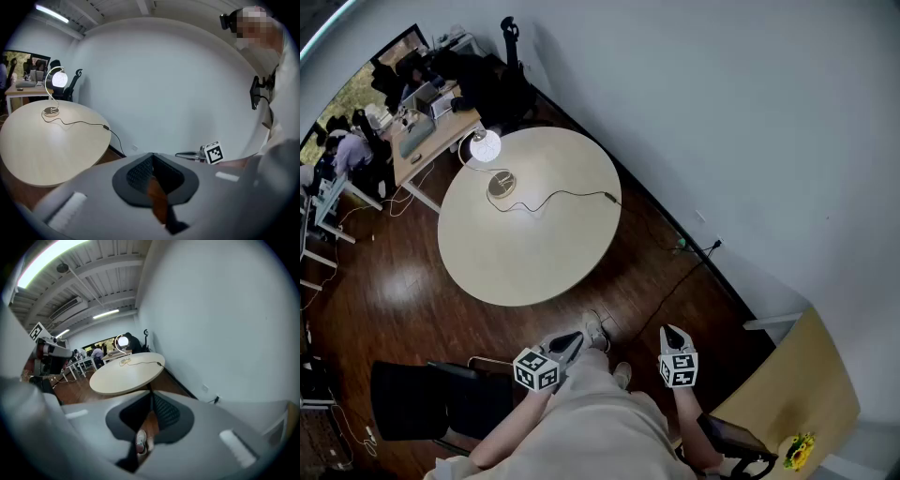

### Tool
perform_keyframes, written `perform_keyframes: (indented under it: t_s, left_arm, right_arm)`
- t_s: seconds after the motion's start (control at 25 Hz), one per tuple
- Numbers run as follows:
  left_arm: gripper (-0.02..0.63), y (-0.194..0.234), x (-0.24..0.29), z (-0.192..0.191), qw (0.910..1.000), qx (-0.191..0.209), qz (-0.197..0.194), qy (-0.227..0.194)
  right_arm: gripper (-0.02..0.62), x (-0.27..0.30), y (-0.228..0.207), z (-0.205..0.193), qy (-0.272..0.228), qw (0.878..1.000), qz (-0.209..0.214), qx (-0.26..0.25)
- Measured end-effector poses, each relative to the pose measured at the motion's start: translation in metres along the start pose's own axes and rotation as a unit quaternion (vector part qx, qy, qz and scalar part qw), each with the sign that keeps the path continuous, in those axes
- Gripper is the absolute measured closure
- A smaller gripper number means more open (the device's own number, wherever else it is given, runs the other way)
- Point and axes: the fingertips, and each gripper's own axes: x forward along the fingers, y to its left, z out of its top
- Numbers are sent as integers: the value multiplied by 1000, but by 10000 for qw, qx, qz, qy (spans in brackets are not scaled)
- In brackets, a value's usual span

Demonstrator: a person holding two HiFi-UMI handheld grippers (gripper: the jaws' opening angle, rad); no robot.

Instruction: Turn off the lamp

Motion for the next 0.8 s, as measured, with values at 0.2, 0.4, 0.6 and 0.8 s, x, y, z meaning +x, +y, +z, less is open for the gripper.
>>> perform_keyframes:
  t_s: [0.2,0.4,0.6,0.8]
  left_arm:
    - [606,52,28,43,9999,77,-110,91]
    - [606,91,60,101,9994,280,-224,34]
    - [606,140,71,139,9989,418,-190,83]
    - [606,178,73,182,9994,150,-153,-267]
  right_arm:
    - [583,59,12,54,-65,9999,85,-29]
    - [583,119,1,105,-61,9998,133,-156]
    - [583,180,-8,157,-153,9996,126,-223]
    - [583,236,-10,199,-149,9985,267,-465]
